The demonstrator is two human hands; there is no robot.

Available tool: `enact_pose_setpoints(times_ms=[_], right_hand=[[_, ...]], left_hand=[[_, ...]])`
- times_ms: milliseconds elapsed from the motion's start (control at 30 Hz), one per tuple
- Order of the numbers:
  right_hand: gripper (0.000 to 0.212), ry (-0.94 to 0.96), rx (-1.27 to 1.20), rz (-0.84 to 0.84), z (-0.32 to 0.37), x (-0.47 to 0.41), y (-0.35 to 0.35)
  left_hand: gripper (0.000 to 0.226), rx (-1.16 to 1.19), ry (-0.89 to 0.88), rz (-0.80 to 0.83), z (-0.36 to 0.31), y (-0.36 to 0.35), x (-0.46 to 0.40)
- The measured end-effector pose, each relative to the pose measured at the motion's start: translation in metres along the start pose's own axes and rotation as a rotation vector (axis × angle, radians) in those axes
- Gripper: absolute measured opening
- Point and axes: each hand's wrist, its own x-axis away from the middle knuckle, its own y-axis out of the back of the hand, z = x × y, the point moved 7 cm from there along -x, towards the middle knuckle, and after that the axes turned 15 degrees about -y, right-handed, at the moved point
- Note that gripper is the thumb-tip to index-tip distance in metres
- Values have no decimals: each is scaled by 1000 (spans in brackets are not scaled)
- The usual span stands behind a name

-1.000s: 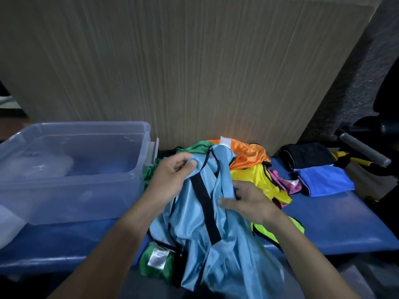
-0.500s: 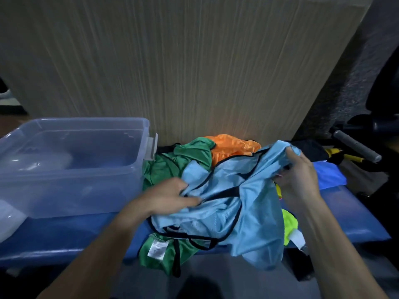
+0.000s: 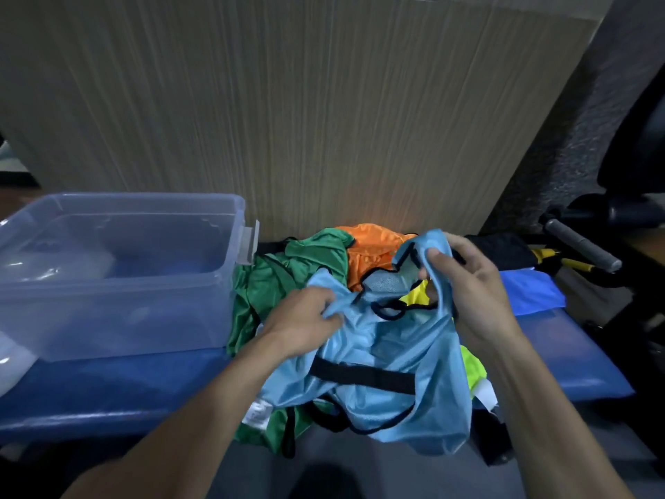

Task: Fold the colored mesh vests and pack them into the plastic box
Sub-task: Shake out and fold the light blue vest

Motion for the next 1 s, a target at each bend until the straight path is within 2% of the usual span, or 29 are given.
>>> enact_pose_setpoints(times_ms=[67, 133, 167, 233, 267, 300, 333, 400, 467, 533, 567, 667, 733, 800, 867, 933, 1000], right_hand=[[26, 84, -82, -121, 6, -5, 16], [42, 155, -2, -143, 10, -5, 24], [60, 161, 109, -73, 8, -5, 19], [106, 98, 364, 193, -7, 4, -14], [117, 90, 488, 309, -16, 13, -37], [118, 120, 592, 368, -25, 21, -56], [112, 170, 646, 347, -32, 25, -70], [77, 252, 617, 180, -34, 25, -78], [41, 342, 574, 28, -22, 23, -71], [20, 352, 477, -14, -7, 22, -62], [16, 330, 399, -17, 1, 21, -59], [11, 262, 161, 2, 39, 22, -55], [9, 242, 67, 10, 71, 24, -59], [7, 233, 4, -9, 105, 25, -59], [5, 258, -35, -24, 138, 26, -57], [4, 284, -65, -68, 163, 22, -51], [7, 293, -130, -105, 178, 15, -44]], left_hand=[[18, 281, 58, -221, 2, 20, -3], [17, 622, 59, -403, -1, 42, 0], [17, 747, 47, -432, -5, 48, 1], [21, 928, -23, -376, -20, 48, 1], [25, 981, -67, -314, -30, 45, 0], [30, 1006, -107, -249, -39, 42, 0], [35, 1012, -143, -191, -44, 39, 0], [43, 1004, -187, -124, -51, 37, 2], [47, 899, -221, -159, -50, 46, 8], [47, 721, -255, -244, -40, 60, 17], [49, 681, -247, -241, -33, 61, 23], [64, 576, -179, -80, -19, 48, 35], [59, 447, -195, -47, -15, 40, 38], [43, 365, -209, -113, -12, 43, 38], [44, 366, -159, -187, -6, 50, 40], [52, 425, -155, -246, -7, 58, 42], [36, 540, -192, -322, -12, 68, 43]])
